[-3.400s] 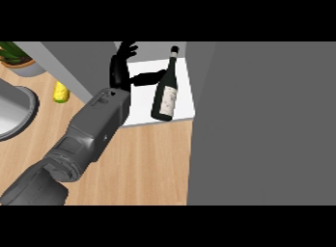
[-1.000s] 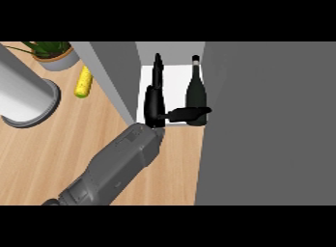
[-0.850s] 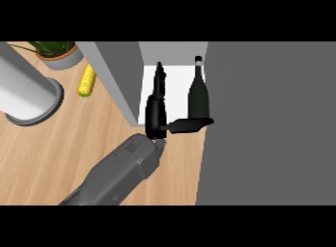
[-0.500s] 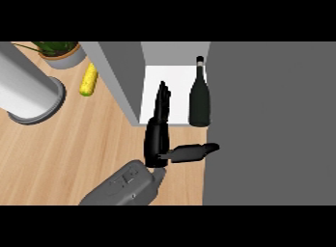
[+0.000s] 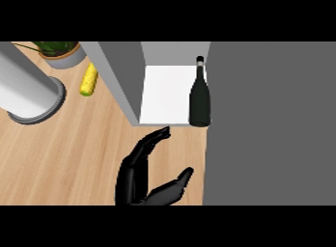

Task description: Pick up the wine, place it into the cabinet and close the cabinet

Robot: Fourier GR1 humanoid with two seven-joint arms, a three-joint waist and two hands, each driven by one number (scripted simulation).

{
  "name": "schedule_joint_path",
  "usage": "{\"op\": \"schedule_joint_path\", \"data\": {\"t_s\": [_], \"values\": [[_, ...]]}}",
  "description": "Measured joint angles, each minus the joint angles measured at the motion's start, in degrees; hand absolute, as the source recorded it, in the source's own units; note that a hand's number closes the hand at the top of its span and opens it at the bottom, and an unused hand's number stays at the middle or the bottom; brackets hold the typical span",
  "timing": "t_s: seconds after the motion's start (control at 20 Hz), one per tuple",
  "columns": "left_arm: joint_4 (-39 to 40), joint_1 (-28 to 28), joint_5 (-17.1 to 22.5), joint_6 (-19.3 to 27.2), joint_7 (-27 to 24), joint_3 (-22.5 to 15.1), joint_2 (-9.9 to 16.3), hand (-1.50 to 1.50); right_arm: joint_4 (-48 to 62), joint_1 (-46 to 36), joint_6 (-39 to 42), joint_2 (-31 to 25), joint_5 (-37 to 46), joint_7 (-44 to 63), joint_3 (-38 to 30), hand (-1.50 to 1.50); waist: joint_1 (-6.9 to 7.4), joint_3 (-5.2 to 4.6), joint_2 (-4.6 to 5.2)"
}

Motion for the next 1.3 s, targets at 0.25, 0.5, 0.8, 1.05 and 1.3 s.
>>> {"op": "schedule_joint_path", "data": {"t_s": [0.25,0.5,0.8,1.05,1.3], "values": [[-8.3,8.8,-2.0,-0.9,-0.3,-1.1,6.5,1.5,0.4,1.1,3.4,-2.4,-0.2,0.2,-1.2,1.5,0.0,0.0,0.05],[-13.4,13.9,-2.2,-4.4,-0.7,-0.4,14.3,1.5,0.9,2.5,11.3,-7.3,-1.1,-0.6,-1.3,1.5,0.06,0.0,0.05],[-19.5,19.8,-0.9,-8.4,-1.8,3.8,23.1,1.5,1.0,7.1,18.4,-9.4,-4.8,0.1,4.5,1.5,0.13,-0.03,0.02],[-22.8,24.5,2.2,-13.0,-3.3,9.9,29.2,1.5,0.6,10.5,21.4,-9.1,-5.6,0.3,12.0,1.5,0.21,-0.05,0.0],[-22.6,28.5,5.9,-18.6,-5.7,16.3,32.9,1.5,0.1,11.1,22.2,-6.0,-5.3,1.0,22.9,1.5,0.22,-0.1,-0.07]]}}
